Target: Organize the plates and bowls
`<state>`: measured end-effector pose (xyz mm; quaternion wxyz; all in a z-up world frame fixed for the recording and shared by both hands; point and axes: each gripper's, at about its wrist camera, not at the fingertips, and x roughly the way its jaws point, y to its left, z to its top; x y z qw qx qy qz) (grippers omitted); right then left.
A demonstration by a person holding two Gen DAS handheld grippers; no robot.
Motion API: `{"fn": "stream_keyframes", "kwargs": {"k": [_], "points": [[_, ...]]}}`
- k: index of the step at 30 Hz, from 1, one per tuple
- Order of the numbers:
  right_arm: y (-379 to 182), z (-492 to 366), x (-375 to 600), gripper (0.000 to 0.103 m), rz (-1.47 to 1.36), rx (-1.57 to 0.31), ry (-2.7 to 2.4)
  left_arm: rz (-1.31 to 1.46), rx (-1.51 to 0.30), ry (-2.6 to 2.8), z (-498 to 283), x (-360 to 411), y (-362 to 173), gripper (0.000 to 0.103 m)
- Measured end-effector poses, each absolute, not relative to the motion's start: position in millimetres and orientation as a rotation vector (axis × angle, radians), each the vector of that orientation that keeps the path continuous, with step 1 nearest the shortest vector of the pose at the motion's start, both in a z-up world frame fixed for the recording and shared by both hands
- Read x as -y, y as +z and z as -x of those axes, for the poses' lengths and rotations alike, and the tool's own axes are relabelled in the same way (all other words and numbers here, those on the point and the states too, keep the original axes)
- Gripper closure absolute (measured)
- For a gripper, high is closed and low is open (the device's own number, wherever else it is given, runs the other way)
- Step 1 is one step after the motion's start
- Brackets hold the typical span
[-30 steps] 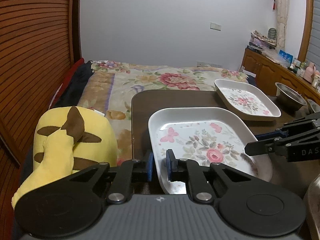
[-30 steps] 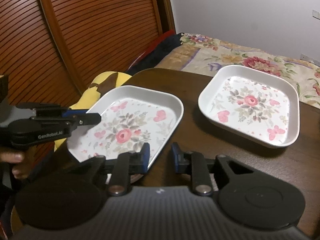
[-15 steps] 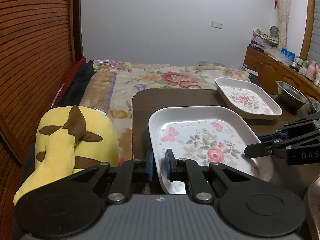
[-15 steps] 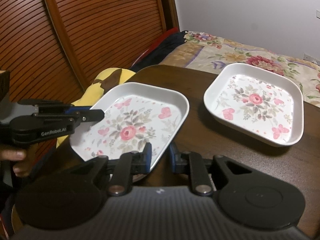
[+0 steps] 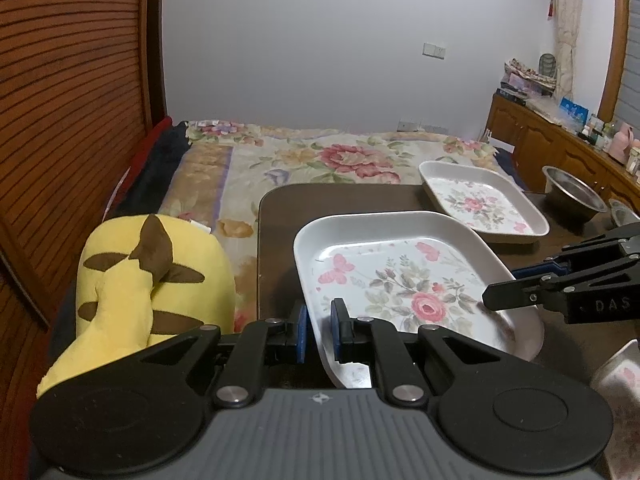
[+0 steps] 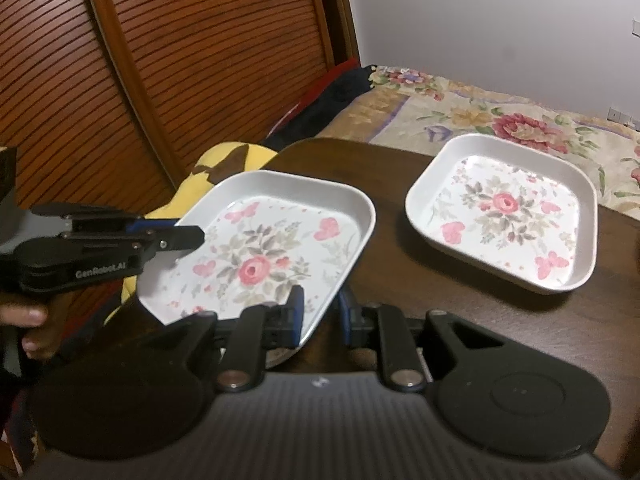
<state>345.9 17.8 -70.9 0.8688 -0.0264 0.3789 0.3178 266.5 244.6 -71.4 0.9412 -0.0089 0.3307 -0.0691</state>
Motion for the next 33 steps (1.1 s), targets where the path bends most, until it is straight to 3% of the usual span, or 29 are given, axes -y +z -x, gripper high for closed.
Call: {"fn": "stream_keyframes", "kwargs": {"k": [33], "points": [[-32, -253, 82, 0.083, -0.01, -0.696, 0.585, -0.077, -0.598, -0.274, -168, -152, -21, 0.09]]}}
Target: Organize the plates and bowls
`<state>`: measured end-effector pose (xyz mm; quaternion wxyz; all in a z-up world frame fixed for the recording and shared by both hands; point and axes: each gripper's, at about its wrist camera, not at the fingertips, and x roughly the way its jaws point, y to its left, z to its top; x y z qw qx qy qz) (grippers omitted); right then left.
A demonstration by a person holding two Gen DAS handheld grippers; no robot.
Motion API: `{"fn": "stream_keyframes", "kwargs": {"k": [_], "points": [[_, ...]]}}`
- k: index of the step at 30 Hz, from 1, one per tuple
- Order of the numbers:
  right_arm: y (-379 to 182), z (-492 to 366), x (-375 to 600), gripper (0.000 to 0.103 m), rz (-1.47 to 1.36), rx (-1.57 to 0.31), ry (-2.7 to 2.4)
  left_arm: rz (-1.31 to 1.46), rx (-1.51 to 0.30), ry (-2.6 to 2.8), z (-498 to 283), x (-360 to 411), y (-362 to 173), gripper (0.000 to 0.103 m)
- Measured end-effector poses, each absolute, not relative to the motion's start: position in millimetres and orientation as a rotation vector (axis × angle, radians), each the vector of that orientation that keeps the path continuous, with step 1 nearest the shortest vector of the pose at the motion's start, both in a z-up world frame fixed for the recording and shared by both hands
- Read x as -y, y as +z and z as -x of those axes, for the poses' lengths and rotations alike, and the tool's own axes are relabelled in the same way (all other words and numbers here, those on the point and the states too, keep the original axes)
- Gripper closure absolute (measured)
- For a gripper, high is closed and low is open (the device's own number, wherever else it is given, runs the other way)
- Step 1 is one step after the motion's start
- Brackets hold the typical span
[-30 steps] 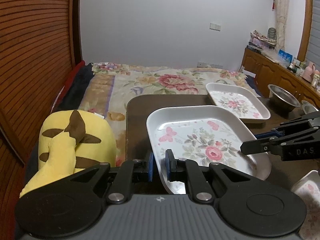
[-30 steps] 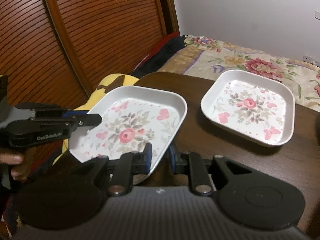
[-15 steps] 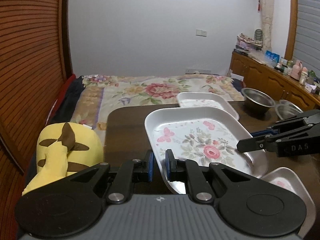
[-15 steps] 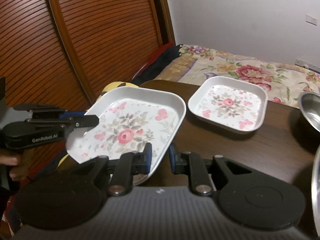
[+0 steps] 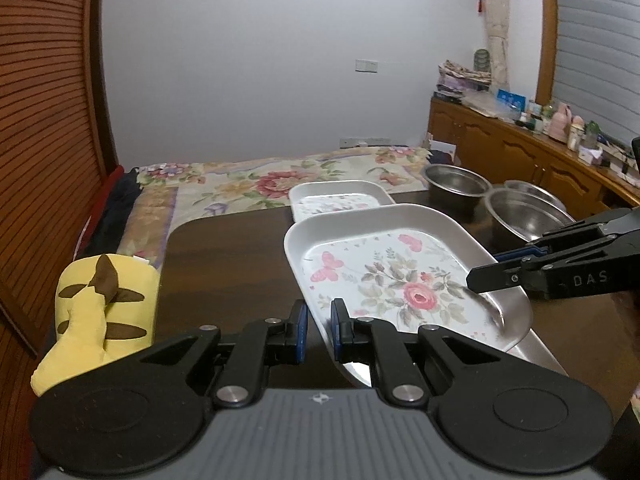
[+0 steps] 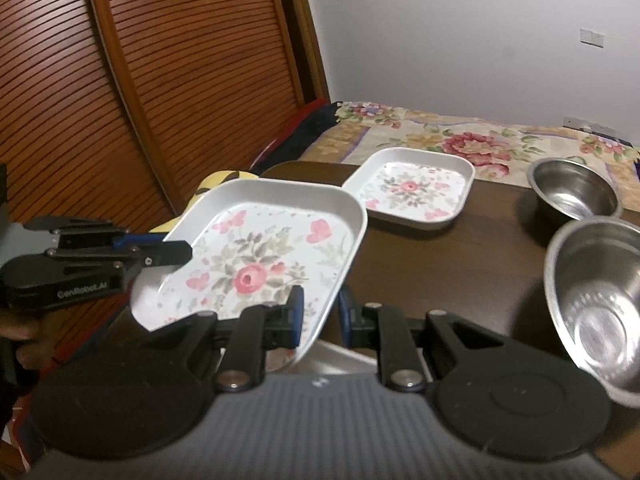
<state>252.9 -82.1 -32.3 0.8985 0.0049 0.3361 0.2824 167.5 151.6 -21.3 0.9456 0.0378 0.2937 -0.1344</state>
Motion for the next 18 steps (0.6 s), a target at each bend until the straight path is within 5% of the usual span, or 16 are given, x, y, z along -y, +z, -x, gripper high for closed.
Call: {"fn": "stream_keyframes", "kwargs": {"k": [18], "points": [[-47, -206, 121, 0.083, -0.061, -0.693, 0.535, -0.106, -0.608, -0.323, -126, -115, -28, 0.09]]}}
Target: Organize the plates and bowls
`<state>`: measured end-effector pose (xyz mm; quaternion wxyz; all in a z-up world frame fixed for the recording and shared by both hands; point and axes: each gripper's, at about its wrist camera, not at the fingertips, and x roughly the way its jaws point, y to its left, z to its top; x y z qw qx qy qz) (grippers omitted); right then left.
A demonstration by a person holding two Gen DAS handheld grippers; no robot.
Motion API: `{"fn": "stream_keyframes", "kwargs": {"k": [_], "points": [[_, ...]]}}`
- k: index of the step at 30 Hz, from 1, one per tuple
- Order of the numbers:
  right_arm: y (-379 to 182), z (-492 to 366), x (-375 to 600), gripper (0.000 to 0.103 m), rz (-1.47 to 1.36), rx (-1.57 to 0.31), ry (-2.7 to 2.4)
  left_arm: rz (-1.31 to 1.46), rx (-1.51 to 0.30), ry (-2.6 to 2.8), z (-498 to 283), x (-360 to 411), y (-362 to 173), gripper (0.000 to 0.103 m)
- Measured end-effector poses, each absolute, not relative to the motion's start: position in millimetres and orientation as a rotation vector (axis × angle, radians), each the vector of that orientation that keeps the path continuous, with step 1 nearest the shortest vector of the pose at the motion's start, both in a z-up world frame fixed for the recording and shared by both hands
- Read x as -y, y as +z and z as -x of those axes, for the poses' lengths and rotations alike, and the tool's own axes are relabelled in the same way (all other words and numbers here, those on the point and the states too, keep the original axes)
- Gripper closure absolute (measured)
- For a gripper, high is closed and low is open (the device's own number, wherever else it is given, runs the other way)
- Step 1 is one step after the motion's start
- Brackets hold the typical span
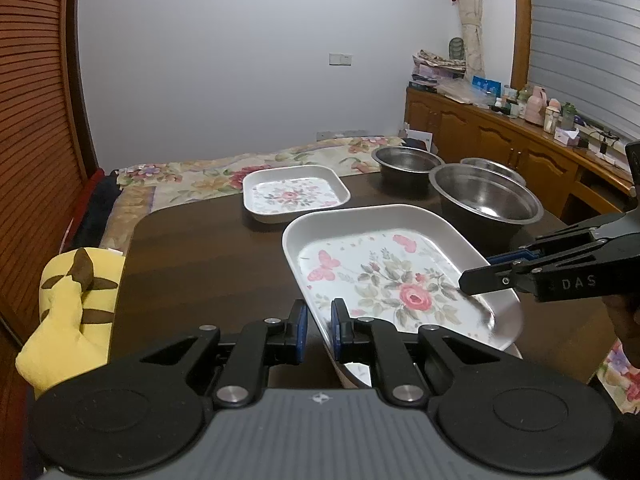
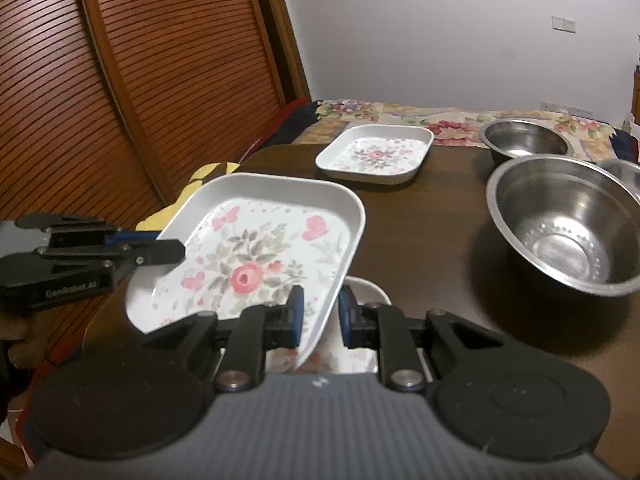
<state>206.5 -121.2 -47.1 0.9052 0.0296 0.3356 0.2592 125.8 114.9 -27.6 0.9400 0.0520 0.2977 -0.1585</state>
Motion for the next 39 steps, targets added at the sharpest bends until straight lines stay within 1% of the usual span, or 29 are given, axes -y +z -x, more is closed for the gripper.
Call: {"fn": "stream_keyframes", "kwargs": {"k": [10, 21, 24, 31, 39], "points": [[-48, -194, 133, 0.083, -0.077, -0.685, 0.545, -0.138, -0.609, -0.345, -112, -103, -24, 0.09], [-65, -190, 138, 0.083, -0.101, -0.696, 0.519, -0.118, -0.646, -0.345, -110, -94, -48, 0.09], [-68, -185, 138, 0.083, -0.086, -0.67, 0.501, -0.111, -0.659, -0.344, -111, -92, -55, 0.09], [-78, -179, 144, 0.083, -0.165, -0.628, 0.486, -0.103, -0.679, -0.344, -113, -92, -62, 0.09], [-84, -170, 139, 0.083, -0.141, -0.569, 0.454, -0.127, -0.681, -0.325, -117, -86, -66, 0.09]]}}
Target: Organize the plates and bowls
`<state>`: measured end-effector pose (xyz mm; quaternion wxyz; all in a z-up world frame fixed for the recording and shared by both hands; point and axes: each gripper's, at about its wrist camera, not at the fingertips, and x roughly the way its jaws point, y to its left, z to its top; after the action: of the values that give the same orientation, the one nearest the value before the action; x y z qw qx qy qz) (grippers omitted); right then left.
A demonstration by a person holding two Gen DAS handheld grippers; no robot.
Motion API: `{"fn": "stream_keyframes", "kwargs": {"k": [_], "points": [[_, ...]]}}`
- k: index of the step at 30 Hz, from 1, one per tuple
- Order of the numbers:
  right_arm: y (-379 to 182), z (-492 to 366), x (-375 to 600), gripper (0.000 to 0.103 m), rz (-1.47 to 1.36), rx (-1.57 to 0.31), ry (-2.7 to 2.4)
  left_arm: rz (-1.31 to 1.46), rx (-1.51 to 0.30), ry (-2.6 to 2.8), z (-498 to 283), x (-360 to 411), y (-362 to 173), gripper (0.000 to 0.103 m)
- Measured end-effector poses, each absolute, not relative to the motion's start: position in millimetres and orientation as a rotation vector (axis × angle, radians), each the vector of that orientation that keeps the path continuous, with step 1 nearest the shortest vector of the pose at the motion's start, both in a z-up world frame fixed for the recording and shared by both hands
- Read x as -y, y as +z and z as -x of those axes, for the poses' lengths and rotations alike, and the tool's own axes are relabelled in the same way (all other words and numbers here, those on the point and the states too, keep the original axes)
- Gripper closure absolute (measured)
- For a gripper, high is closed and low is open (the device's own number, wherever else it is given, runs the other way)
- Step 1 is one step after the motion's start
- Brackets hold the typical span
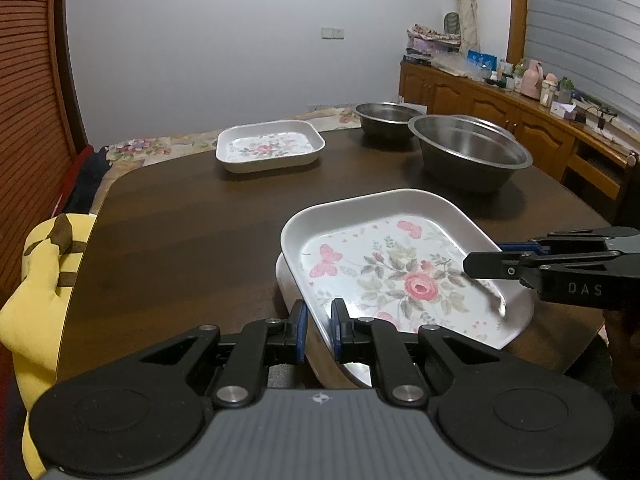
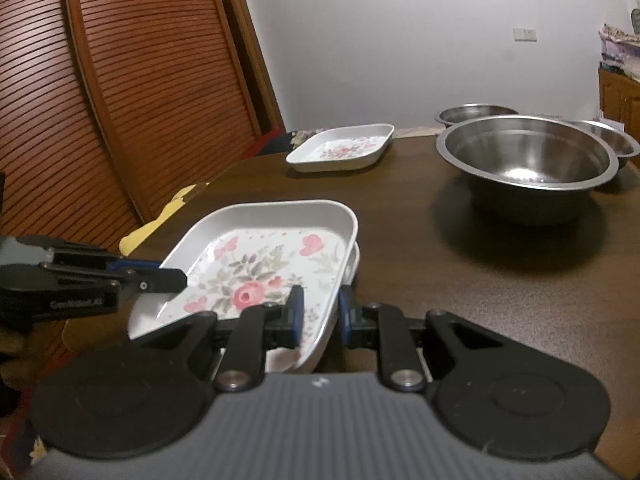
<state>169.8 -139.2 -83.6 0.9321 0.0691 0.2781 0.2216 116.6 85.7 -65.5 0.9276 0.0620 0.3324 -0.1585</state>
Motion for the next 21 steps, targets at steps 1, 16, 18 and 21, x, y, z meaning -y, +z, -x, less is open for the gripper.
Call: {"fn": "stream_keyframes", "kwargs": {"k": [1, 16, 18, 21], "points": [[-84, -169, 138, 0.083, -0.135, -0.562, 0.445, -0.127, -0.681, -0.322, -117, -85, -66, 0.09], [-88, -163, 128, 0.083, -0.037, -0.519, 0.405, -0.151, -0.688, -0.292, -118, -88, -76, 0.089], [-89, -163, 128, 0.083, -0.036, -0.52, 0.406, -0.151, -0.69, -0.294, -117, -87, -78, 0.089], [-90, -163, 126, 0.083, -0.038, -0.524, 0.406, -0.149, -0.688, -0.292, -117, -88, -78, 0.089]]}}
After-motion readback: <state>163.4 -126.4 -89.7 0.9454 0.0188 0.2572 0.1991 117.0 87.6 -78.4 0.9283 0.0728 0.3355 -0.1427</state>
